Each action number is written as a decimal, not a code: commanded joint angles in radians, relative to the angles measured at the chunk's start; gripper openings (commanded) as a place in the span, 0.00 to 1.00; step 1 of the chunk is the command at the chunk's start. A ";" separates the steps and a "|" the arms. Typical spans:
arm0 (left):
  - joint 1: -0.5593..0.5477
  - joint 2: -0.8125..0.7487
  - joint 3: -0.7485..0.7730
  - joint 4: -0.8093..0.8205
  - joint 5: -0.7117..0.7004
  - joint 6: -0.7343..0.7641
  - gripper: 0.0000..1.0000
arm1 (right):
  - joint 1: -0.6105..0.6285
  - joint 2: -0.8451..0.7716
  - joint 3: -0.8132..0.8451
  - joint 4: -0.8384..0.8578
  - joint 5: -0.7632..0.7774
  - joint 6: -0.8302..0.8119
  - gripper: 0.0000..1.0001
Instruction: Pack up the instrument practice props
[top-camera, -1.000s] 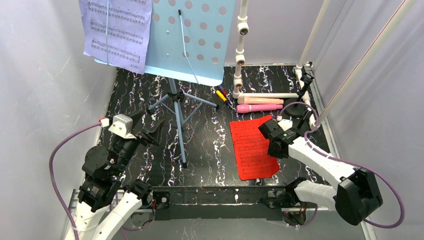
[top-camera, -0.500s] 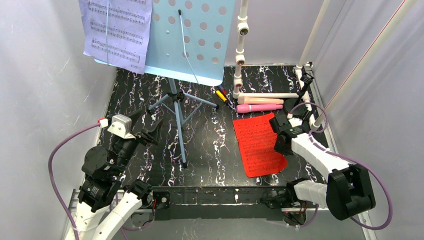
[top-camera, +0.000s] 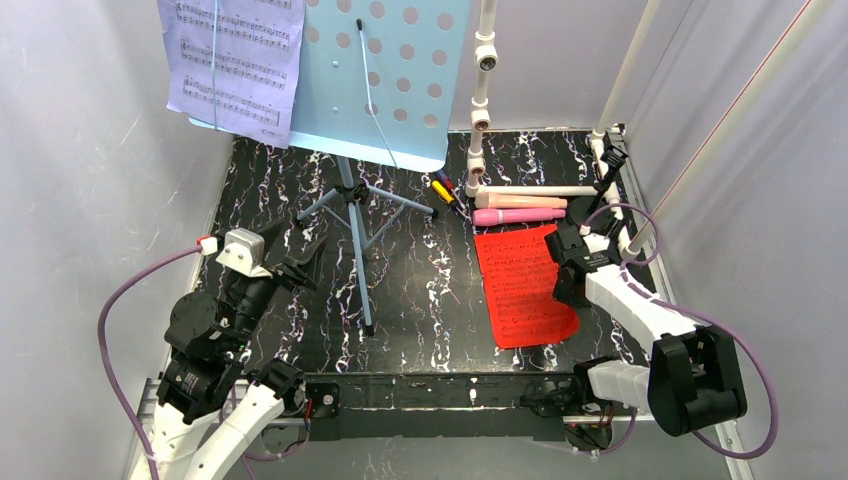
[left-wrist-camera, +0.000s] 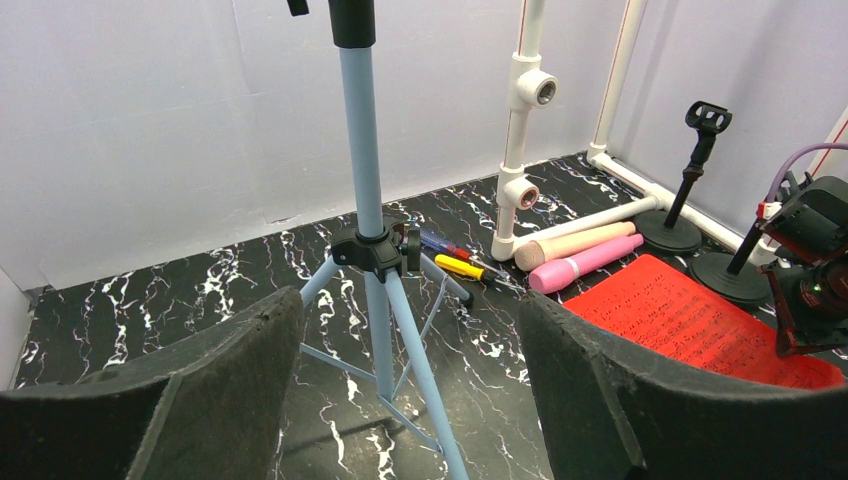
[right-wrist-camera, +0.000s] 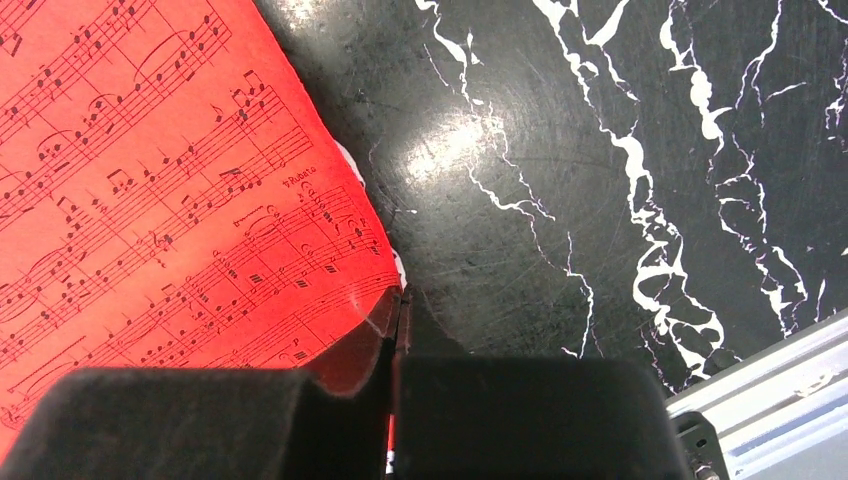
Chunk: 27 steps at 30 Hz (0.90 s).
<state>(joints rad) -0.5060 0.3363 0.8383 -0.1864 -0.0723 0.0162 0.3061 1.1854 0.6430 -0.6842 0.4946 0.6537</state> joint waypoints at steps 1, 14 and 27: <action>0.004 -0.008 -0.010 0.026 -0.021 0.013 0.77 | -0.012 0.034 0.008 0.042 0.027 -0.031 0.06; 0.004 -0.006 -0.016 0.030 -0.019 0.015 0.77 | -0.014 0.010 -0.005 0.044 0.045 -0.018 0.24; 0.004 0.010 -0.018 0.031 -0.007 0.008 0.77 | -0.015 -0.179 0.103 -0.032 0.053 -0.089 0.59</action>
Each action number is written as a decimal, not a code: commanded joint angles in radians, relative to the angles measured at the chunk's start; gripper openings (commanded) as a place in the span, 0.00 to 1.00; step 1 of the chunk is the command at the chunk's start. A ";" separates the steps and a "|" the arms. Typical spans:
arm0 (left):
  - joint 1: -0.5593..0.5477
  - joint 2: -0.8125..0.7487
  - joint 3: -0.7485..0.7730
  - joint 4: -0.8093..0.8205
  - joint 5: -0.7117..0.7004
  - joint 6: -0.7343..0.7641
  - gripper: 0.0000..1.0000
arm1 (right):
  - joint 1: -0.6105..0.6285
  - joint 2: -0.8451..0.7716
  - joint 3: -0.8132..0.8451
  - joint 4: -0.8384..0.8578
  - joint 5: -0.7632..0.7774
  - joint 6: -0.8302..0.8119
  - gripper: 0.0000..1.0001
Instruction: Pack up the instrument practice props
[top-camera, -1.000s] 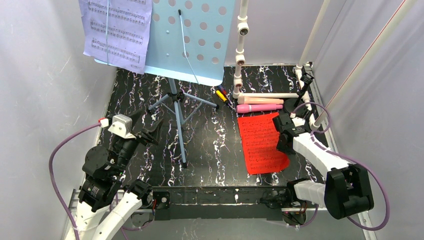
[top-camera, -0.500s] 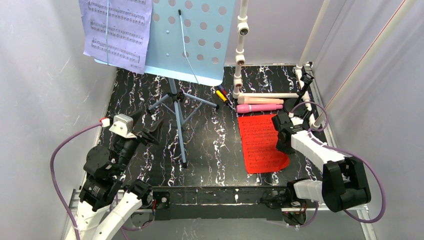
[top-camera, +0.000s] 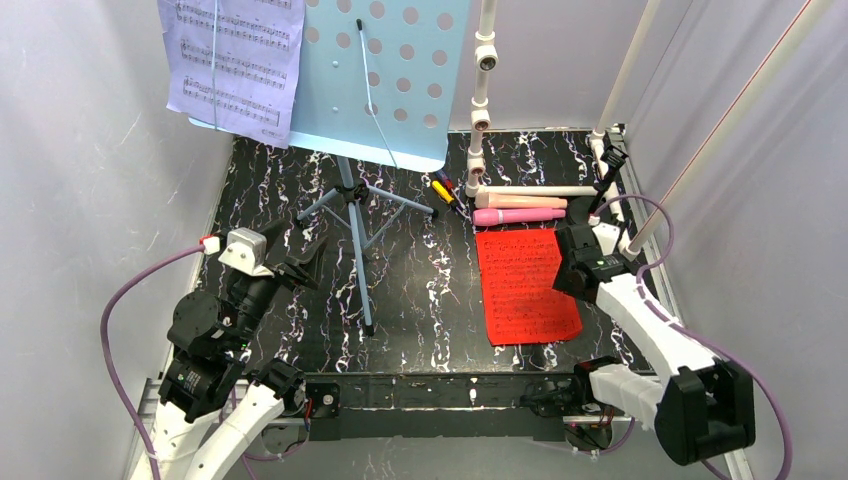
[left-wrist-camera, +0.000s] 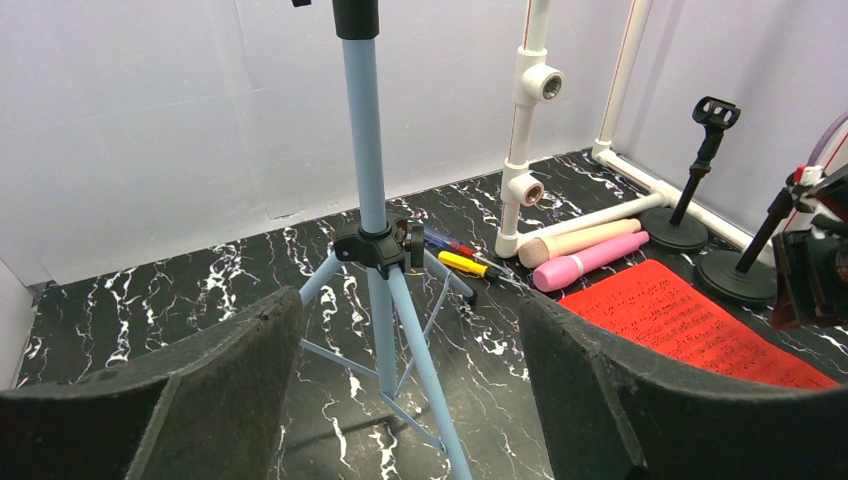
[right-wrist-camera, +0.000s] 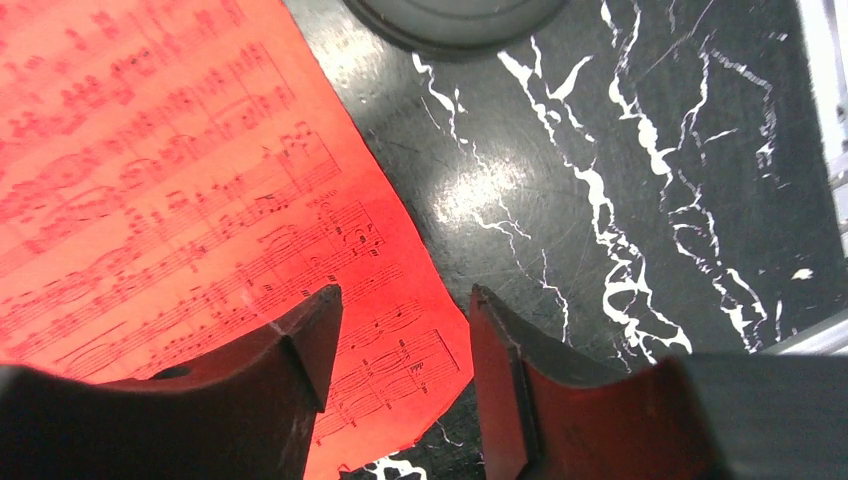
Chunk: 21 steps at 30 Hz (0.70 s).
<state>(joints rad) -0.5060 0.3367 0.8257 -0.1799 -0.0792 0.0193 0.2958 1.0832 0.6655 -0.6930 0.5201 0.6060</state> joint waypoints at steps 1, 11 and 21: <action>0.004 0.012 -0.005 0.025 0.003 0.002 0.77 | -0.004 -0.100 0.092 -0.021 0.014 -0.058 0.61; 0.003 0.080 0.015 -0.010 0.022 -0.071 0.78 | -0.004 -0.348 0.097 0.165 -0.284 -0.248 0.97; 0.004 0.243 0.022 -0.236 -0.090 -0.339 0.80 | -0.001 -0.467 -0.098 0.586 -0.639 -0.198 0.99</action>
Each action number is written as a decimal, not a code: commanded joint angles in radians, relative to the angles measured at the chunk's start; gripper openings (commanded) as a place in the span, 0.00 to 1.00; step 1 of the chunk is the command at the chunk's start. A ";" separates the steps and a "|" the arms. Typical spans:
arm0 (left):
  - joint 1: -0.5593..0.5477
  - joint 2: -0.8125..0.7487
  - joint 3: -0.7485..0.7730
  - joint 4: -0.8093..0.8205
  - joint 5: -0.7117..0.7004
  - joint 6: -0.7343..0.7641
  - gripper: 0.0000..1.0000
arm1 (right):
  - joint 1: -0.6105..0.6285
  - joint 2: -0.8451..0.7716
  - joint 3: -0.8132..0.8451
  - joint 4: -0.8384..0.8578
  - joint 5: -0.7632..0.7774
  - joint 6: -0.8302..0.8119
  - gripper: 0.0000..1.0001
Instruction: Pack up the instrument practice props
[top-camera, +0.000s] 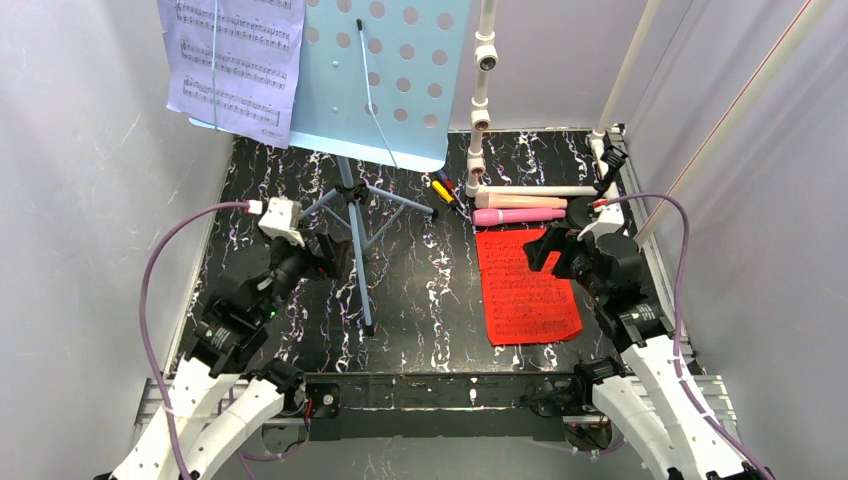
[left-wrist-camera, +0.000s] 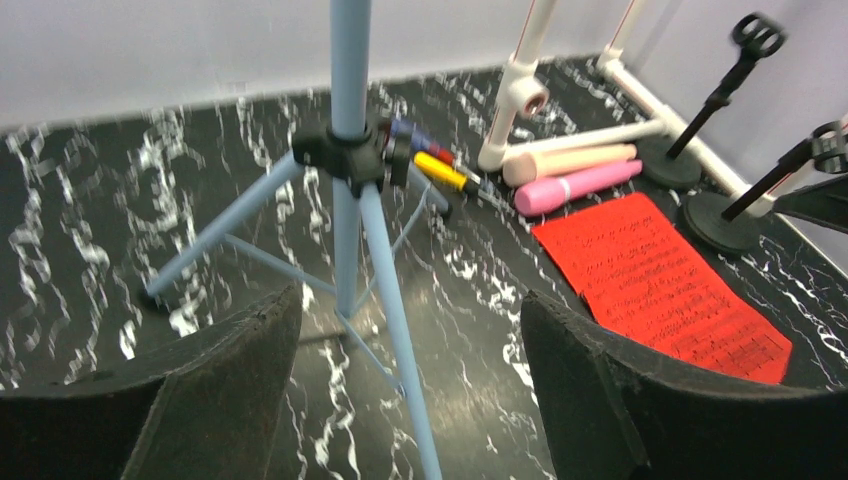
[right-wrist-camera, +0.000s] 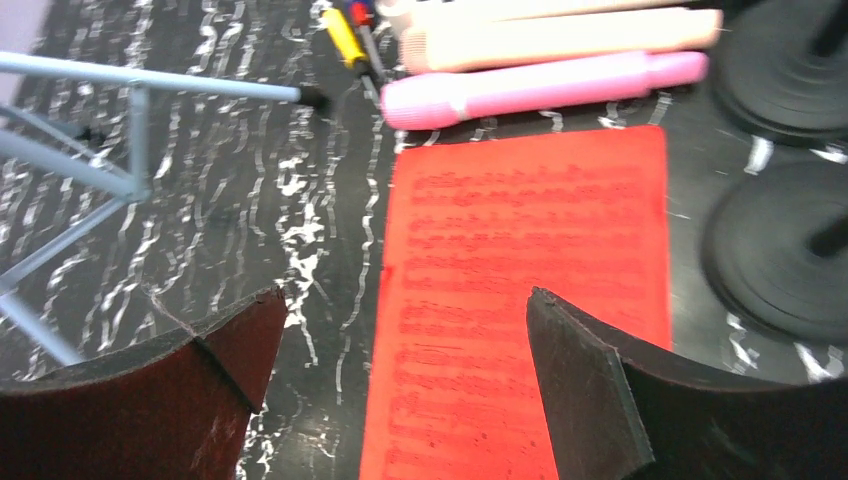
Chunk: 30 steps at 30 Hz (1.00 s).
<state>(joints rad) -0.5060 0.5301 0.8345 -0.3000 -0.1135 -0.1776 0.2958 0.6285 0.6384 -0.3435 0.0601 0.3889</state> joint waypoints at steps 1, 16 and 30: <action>0.004 0.059 0.001 -0.128 -0.055 -0.173 0.80 | 0.000 -0.014 -0.091 0.281 -0.199 0.031 0.99; 0.004 0.098 -0.374 0.109 0.027 -0.483 0.98 | 0.165 0.024 -0.244 0.528 -0.171 0.021 0.99; -0.024 0.226 -0.532 0.466 0.178 -0.615 0.98 | 0.338 0.044 -0.283 0.555 -0.013 -0.012 0.99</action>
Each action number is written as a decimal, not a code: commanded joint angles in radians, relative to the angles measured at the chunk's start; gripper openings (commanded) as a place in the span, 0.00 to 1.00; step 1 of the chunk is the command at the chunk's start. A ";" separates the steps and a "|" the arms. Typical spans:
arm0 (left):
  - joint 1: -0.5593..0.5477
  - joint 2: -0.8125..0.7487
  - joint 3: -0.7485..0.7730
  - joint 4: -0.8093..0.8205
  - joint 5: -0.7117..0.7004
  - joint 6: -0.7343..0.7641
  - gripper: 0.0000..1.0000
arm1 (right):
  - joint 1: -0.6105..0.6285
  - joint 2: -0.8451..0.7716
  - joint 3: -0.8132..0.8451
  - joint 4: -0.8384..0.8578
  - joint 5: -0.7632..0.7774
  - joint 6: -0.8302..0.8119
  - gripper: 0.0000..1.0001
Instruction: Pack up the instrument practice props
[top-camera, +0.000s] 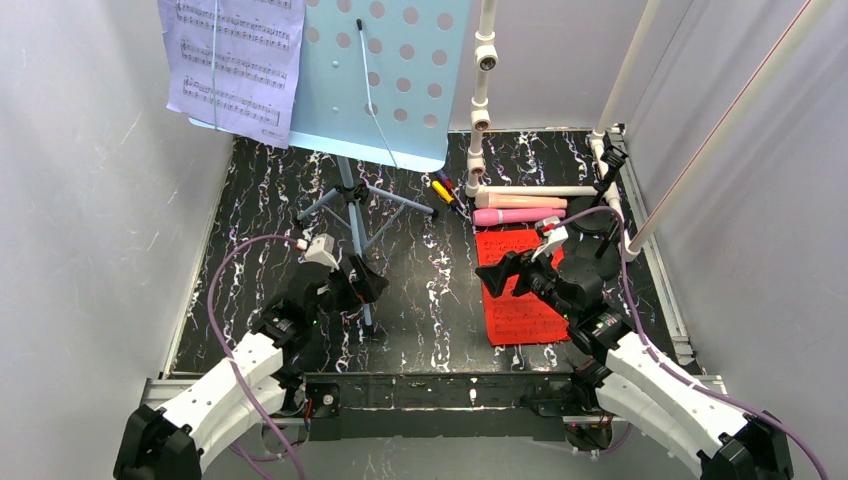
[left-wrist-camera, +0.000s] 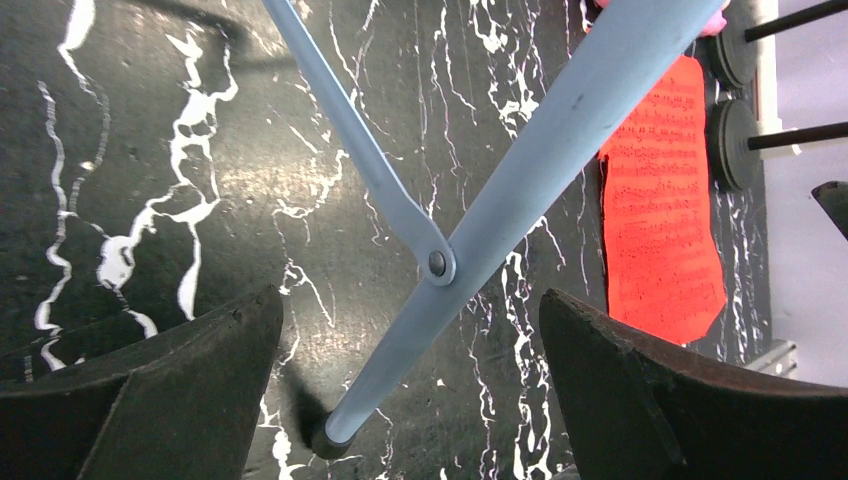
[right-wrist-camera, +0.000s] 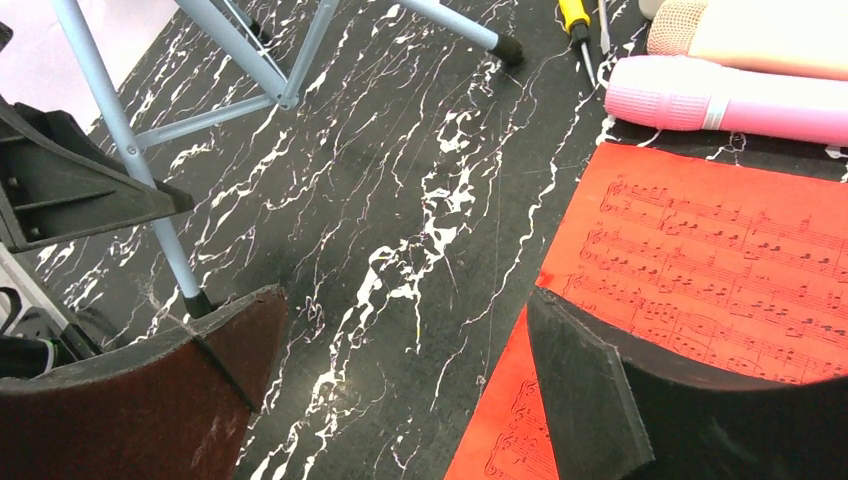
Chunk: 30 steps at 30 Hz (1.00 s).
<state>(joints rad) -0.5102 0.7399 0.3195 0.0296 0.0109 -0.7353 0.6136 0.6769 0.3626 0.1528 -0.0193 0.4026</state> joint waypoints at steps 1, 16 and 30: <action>-0.028 0.025 -0.022 0.169 0.056 -0.074 0.98 | 0.024 -0.006 -0.010 0.058 0.071 -0.026 0.99; -0.238 0.311 0.081 0.479 -0.072 -0.146 0.98 | 0.038 -0.032 -0.013 0.003 0.127 -0.047 0.99; -0.360 0.473 0.225 0.579 -0.105 -0.058 0.98 | 0.044 -0.024 0.032 -0.051 0.128 -0.074 0.99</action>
<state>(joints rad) -0.8619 1.2724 0.4973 0.4988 -0.0727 -0.8452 0.6502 0.6548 0.3485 0.1062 0.1059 0.3504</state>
